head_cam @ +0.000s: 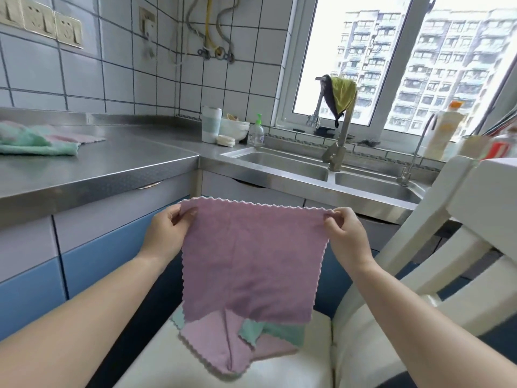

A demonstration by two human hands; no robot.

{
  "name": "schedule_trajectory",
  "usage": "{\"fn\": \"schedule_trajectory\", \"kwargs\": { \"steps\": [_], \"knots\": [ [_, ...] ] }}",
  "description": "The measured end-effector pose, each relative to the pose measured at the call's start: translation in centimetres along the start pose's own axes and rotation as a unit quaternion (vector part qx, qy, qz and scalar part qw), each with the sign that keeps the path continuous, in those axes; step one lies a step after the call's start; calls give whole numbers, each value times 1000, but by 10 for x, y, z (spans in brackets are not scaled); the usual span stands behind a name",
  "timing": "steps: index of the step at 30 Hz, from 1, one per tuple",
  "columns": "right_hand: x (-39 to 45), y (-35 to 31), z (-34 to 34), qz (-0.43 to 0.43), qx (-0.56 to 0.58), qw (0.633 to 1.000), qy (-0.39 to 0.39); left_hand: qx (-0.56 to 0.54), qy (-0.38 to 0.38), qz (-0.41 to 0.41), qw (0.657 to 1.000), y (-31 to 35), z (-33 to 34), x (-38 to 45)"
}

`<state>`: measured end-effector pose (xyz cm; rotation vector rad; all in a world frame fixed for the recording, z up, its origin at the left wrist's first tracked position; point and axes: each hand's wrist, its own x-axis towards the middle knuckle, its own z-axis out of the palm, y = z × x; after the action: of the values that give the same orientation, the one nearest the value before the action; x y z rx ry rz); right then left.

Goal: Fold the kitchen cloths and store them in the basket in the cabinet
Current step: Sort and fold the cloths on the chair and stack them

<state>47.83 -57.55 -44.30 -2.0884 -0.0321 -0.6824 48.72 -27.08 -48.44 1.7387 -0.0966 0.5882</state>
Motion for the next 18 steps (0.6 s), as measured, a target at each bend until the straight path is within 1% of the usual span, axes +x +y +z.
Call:
{"fn": "schedule_trajectory", "kwargs": {
  "steps": [3,6,8,11,13,16,18],
  "knots": [
    [-24,3,3,20,94,995,38,5,-17,18,1000,2,-4,-16],
    [-73,17,11,47,94,993,61,10,-30,-4,999,-13,-12,-50],
    [-113,32,17,65,82,993,53,25,-51,-31,998,-33,-19,-79],
    [-180,62,26,124,58,991,7,55,-92,-97,989,-74,-34,-138],
    [-220,88,33,163,2,986,-29,100,-127,-134,978,-99,-43,-180],
    [-262,117,41,234,-84,964,-93,209,-181,-187,943,-135,-52,-229],
    [-277,125,44,261,-101,951,-130,240,-195,-210,928,-150,-56,-243]
  ]
}}
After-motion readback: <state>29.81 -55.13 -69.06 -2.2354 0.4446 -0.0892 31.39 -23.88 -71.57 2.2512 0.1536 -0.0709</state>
